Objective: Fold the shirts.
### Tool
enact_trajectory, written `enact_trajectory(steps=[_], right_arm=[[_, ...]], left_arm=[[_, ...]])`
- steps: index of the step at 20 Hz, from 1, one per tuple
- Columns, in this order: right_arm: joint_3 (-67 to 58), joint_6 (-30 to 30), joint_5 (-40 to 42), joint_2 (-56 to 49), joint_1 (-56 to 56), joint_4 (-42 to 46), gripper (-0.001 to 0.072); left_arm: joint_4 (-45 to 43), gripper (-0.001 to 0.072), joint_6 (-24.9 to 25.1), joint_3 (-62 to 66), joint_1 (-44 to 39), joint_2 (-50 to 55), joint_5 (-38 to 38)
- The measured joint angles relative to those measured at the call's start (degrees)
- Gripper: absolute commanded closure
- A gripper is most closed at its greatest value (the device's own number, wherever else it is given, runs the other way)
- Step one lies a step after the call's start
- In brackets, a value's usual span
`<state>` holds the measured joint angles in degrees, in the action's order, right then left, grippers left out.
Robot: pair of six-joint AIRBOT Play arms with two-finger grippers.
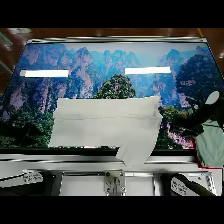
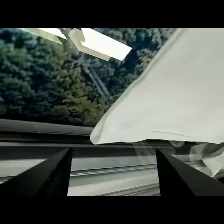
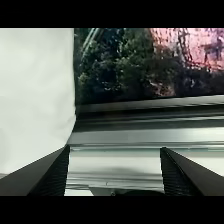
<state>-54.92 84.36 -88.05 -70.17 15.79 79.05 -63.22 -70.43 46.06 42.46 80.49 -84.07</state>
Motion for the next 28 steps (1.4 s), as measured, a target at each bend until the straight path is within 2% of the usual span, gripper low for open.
enact_trajectory(steps=[5,11,12,14,17,23,27,28], right_arm=[[3.28,-0.61,4.31,2.93,0.92,-5.62,0.0028],[3.98,-1.03,6.8,3.54,1.11,-7.65,0.0028],[4.02,-1.03,7.32,3.58,1.11,-7.67,0.0028],[4.04,-1.05,7.5,3.63,1.11,-7.58,0.0028],[4.09,-0.98,7.58,3.63,1.11,-6.95,0.0028],[10.27,-0.94,7.54,3.65,-1.33,-7.08,0.0028],[18.05,-1.86,12.87,3.65,-5.46,-10.16,0.0029],[19.37,-1.51,13.88,3.65,-5.95,-10.67,0.0069]], left_arm=[[4.72,0.0099,2.6,-8.24,1.66,-0.94,7.96],[8.63,0.0104,3.41,-10.6,0.11,-0.5,10.73],[9.03,0.0161,3.43,-10.78,-0.39,-0.22,10.95],[8.81,0.0465,3.67,-11.21,-1.55,0.48,12.28],[8.55,0.0667,3.82,-11.43,-3.54,1.16,13.9],[9.07,0.0667,5.31,-11.5,-5.35,1.49,12.61],[9.03,0.0667,6.29,-11.52,-5.6,1.31,11.15],[9.05,0.0667,6.45,-11.52,-5.64,1.22,10.86]])
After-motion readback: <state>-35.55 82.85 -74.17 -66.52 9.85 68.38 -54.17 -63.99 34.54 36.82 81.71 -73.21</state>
